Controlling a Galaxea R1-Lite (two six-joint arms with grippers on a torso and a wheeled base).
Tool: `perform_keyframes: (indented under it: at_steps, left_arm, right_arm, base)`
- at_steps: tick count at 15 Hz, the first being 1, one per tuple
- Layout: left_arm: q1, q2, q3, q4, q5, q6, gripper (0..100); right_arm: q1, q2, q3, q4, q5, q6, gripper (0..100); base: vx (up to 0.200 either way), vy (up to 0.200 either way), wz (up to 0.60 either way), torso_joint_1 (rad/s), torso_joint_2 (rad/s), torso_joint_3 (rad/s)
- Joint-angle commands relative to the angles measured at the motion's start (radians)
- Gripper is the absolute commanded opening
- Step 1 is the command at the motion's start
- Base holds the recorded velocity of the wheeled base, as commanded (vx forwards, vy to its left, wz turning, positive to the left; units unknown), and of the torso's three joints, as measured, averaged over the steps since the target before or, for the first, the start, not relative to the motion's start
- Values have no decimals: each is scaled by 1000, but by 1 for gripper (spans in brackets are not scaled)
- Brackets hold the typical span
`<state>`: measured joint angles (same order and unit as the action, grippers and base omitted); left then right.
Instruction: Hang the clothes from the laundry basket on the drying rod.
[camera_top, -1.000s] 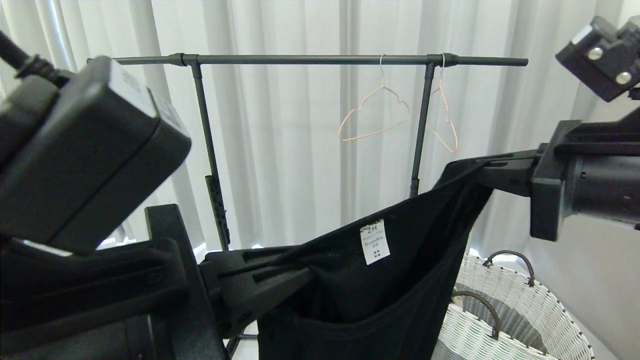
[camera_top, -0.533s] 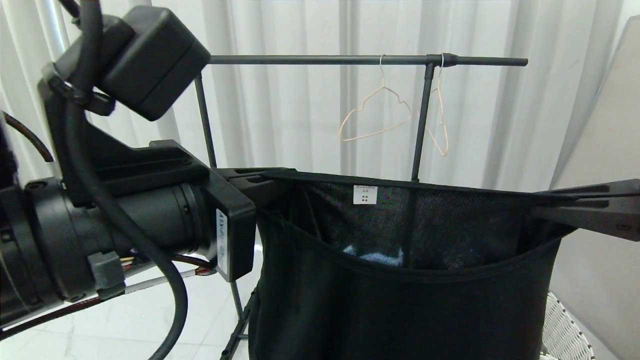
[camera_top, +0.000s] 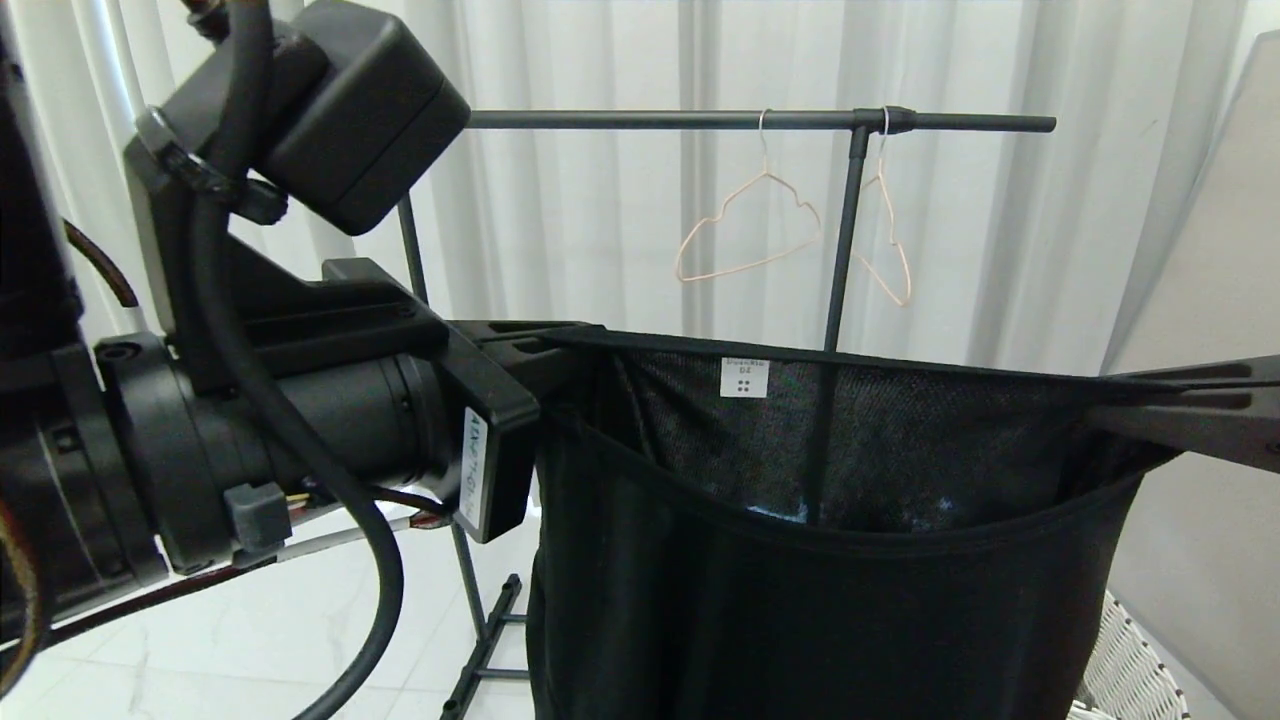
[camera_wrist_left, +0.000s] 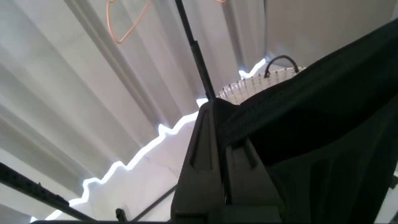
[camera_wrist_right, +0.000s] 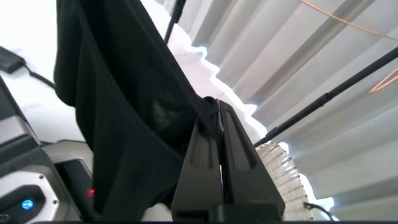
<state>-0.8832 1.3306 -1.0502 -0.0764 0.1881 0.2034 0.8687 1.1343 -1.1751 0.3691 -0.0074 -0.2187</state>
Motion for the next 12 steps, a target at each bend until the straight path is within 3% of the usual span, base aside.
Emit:
perform_keyframes:
  at_steps: [1,12]
  left_arm:
    - [13,12,-11,0,1,2,0]
    - [13,16,-11,0,1,4,0]
  right_arm:
    - [-2,-7,-1,-1,-2,19,0]
    - [-5,-8,9,1,-2,30,0]
  base:
    - [0,0,0,0,0,0]
    - [0,0,0,0,0,0]
